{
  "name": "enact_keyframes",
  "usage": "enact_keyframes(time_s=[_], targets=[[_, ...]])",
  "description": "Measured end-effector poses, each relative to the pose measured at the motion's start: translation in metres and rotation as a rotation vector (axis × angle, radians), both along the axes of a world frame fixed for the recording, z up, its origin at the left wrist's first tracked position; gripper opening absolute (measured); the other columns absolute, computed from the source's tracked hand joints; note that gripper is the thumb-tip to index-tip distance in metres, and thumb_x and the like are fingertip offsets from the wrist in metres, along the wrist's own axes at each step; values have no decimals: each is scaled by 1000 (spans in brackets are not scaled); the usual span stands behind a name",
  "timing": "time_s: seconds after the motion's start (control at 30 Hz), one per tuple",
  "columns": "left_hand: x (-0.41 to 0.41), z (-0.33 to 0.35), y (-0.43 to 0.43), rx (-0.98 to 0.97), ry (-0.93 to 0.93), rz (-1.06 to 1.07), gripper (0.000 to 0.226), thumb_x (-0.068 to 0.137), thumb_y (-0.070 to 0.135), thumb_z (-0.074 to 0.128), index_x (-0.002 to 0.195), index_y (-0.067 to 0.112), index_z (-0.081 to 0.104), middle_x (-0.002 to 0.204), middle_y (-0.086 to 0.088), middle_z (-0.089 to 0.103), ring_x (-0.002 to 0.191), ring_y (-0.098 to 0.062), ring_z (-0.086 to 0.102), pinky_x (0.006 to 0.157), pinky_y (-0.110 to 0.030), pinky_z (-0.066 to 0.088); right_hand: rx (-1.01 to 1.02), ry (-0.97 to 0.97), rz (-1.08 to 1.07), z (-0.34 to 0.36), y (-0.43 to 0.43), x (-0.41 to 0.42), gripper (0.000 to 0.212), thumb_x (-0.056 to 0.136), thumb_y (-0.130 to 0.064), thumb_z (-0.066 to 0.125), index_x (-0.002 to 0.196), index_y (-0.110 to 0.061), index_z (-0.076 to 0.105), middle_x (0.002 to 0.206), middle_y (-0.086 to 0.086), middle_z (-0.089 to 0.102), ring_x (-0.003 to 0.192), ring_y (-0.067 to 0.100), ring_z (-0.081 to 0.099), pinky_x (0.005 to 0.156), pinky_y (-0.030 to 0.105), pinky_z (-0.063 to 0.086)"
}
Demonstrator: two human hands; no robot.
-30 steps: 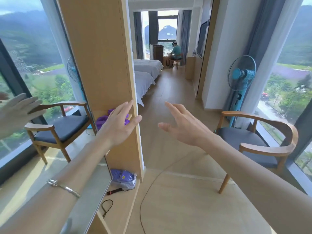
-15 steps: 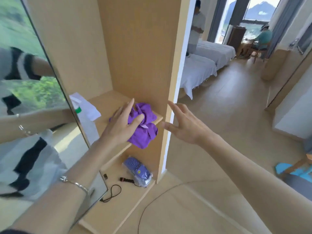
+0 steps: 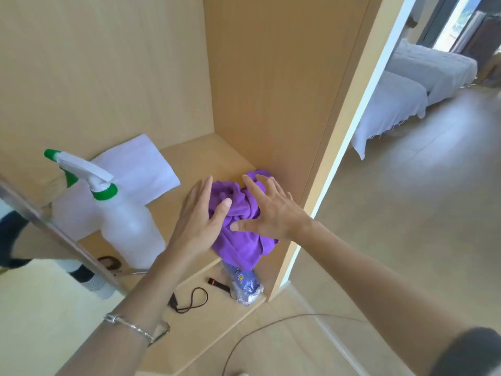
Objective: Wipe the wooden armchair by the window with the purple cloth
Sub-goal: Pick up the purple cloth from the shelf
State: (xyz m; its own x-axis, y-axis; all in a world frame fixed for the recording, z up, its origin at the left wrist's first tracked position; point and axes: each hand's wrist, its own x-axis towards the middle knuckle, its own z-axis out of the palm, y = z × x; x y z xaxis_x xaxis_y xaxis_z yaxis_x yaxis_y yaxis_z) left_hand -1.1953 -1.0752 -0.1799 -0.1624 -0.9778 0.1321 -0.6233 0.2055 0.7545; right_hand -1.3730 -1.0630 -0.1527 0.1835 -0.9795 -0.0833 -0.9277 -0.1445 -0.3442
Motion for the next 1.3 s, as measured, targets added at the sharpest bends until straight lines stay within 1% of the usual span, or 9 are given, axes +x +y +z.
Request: enact_keyframes(time_s=[0.2, 0.47, 0.57, 0.67, 0.8, 0.93, 1.07, 1.2, 1.3], targets=[[19, -9, -1, 34, -10, 166, 63, 95, 47, 38, 149, 27, 14, 157, 6, 12, 143, -7, 8, 117, -34, 13, 117, 70, 79, -35, -50, 15, 124, 61, -82, 62, 152, -38, -10, 161, 0, -17, 147, 34, -17, 109, 72, 9], [28, -19, 11, 92, -73, 251, 60, 96, 44, 35, 149, 26, 14, 156, 8, 12, 142, -3, 6, 115, -26, 11, 195, 229, 111, -86, -71, 31, 126, 56, -91, 52, 149, -42, -16, 161, 1, -20, 145, 42, -15, 105, 76, 8], [25, -19, 13, 102, -76, 239, 58, 96, 43, 36, 149, 28, 16, 156, 8, 12, 142, -3, 7, 114, -25, 11, 186, 245, 115, -102, -68, 31, 120, 57, -91, 52, 150, -45, -9, 162, 0, -11, 145, 43, -5, 104, 75, 12], [21, -18, 10, 110, -64, 214, 57, 96, 43, 36, 148, 29, 17, 156, 9, 12, 141, -2, 7, 113, -23, 11, 85, 218, 86, -108, -70, 28, 101, 65, -87, 49, 150, -46, 11, 159, -1, 13, 141, 39, 16, 104, 69, 22], [15, -17, 5, 105, -53, 173, 56, 97, 44, 35, 148, 30, 17, 155, 10, 12, 141, 1, 7, 111, -20, 11, -82, 254, 52, -109, -71, 21, 71, 85, -65, 50, 145, -31, 33, 137, 0, 44, 123, 33, 42, 99, 54, 38], [6, -14, -1, 96, -57, 155, 55, 97, 44, 36, 147, 32, 19, 155, 12, 13, 140, 2, 7, 109, -19, 11, -53, 94, 38, -100, -74, 6, 62, 87, -49, 58, 142, -29, 40, 131, 2, 51, 120, 33, 47, 99, 48, 42], [-14, -2, -18, 43, -100, 123, 55, 97, 44, 36, 147, 31, 19, 155, 8, 15, 141, -4, 9, 113, -24, 11, -129, -75, 4, -76, -65, -15, 62, 83, -41, 65, 141, -28, 46, 128, 3, 55, 117, 34, 52, 88, 44, 48], [-66, 26, -34, -138, -109, 4, 64, 90, 57, 27, 147, 26, 24, 152, -2, 25, 138, -11, 17, 113, -33, 15, -277, -210, -73, -37, -41, -60, 66, 73, -54, 59, 133, -26, 55, 116, 2, 62, 114, 33, 57, 85, 46, 52], [-128, 51, -36, -314, -97, -161, 68, 87, 56, 21, 146, 24, 29, 153, -5, 25, 139, -18, 19, 114, -46, 17, -404, -305, -174, -5, 3, -115, 66, 69, -55, 57, 128, -25, 59, 115, -4, 63, 114, 20, 57, 84, 38, 52]])
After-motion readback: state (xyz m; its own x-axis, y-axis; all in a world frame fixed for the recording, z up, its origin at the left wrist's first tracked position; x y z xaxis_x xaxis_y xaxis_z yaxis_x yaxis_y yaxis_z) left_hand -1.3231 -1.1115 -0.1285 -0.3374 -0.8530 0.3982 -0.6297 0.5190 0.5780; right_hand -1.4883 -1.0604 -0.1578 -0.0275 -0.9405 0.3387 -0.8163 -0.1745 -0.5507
